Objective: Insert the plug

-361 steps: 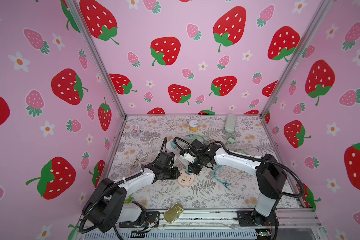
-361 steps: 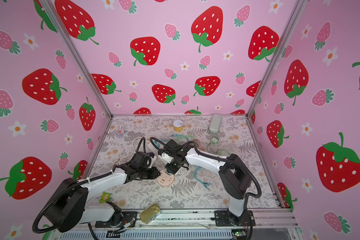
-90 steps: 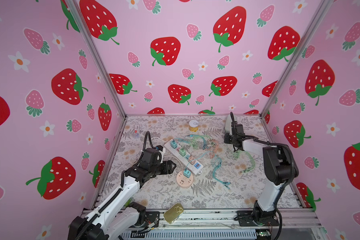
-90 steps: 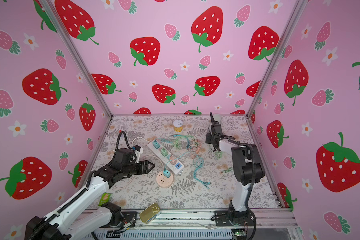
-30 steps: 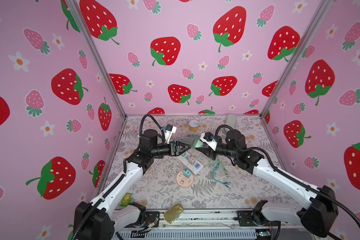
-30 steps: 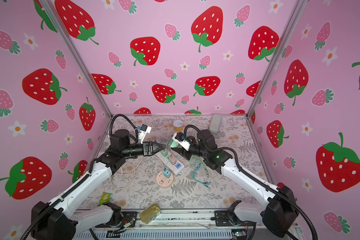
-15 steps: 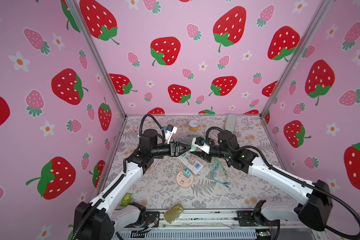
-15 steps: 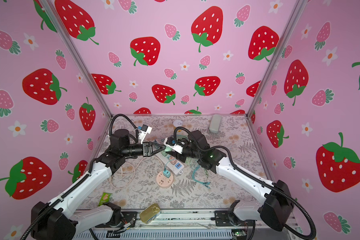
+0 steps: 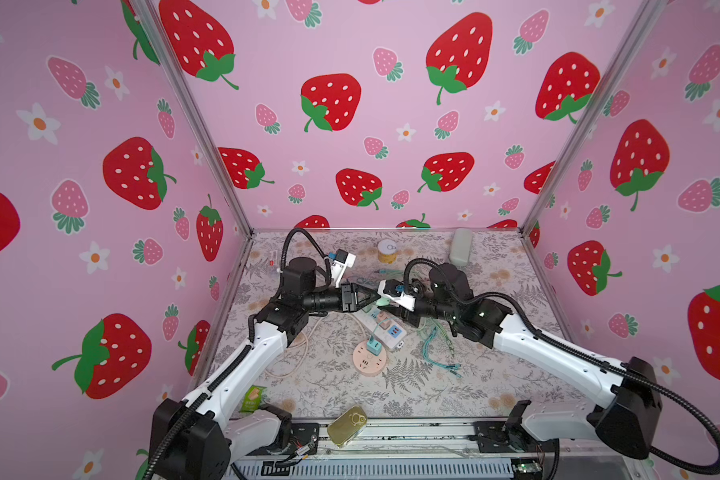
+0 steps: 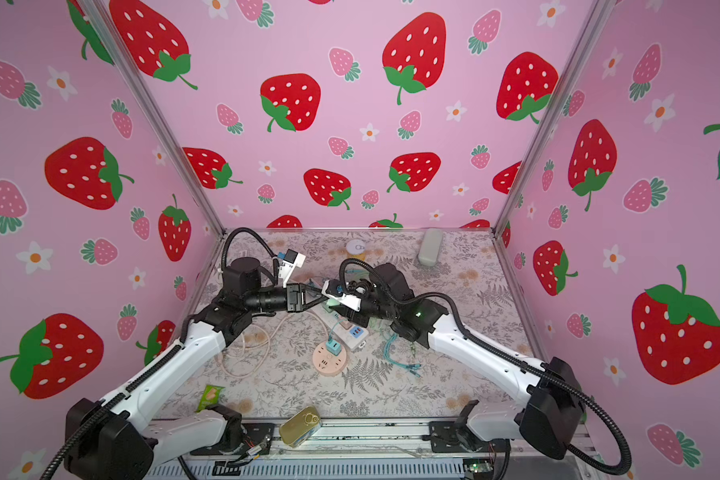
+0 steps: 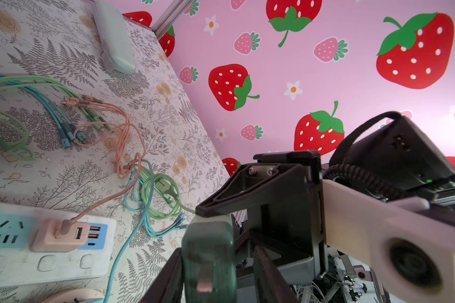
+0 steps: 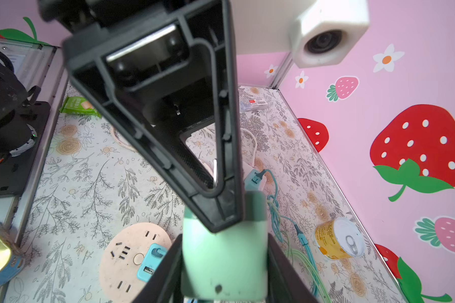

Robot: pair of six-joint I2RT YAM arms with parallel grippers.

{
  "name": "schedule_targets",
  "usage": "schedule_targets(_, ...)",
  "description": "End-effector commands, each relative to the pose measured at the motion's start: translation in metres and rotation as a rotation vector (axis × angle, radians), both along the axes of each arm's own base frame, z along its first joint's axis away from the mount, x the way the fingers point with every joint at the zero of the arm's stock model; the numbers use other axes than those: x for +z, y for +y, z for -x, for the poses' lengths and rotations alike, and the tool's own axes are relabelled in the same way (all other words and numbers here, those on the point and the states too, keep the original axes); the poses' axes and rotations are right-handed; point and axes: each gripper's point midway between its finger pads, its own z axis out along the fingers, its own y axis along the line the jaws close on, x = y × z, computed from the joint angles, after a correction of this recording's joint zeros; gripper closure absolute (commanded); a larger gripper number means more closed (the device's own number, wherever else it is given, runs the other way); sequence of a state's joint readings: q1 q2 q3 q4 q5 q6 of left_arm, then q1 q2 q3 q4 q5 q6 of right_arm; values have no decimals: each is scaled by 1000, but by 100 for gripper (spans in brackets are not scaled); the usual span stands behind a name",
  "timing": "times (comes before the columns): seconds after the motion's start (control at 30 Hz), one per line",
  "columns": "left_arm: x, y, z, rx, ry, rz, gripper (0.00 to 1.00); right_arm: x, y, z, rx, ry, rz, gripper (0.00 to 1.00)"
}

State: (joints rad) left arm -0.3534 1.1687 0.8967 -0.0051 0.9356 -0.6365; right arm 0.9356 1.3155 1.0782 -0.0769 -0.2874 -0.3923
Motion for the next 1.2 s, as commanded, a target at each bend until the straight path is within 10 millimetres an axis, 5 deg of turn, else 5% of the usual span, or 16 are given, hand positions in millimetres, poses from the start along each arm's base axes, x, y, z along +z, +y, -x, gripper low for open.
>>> schedule_targets(0.0,23,-4,3,-42,-46,37,60,12,4,-1,1,-44,-4,61)
schedule_targets(0.4,23,-2,1,-22,-57,31,86,21,-3,0,-37,-32,-45,45)
schedule_targets(0.7,28,-1,-12,17,-121,27,99,54,-33,-2,-176,67,-159,28)
schedule_targets(1.17,78,-6,-32,63,-326,162,100,45,-38,60,57,487,-423,35)
